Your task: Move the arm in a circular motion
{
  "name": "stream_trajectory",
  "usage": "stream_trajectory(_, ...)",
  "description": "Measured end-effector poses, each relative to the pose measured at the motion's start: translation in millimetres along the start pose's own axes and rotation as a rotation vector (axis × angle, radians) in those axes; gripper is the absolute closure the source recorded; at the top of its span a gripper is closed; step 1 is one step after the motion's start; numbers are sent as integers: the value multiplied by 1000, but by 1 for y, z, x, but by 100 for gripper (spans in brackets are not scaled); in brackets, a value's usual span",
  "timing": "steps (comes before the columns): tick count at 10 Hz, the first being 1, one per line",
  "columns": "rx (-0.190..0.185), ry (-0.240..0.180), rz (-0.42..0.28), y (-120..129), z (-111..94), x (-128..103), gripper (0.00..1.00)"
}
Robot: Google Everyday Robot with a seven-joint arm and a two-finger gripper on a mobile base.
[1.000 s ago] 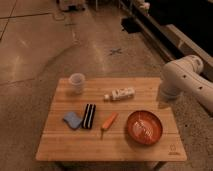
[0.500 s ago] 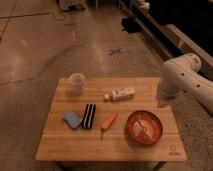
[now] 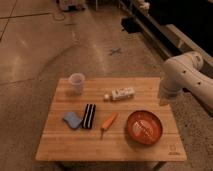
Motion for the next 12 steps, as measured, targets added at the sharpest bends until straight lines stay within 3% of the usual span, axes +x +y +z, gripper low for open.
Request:
stream_trajectory(2,-2,12,3,0,1,14,54)
stream_trajectory(12,2,23,-11,-30,3,13,54)
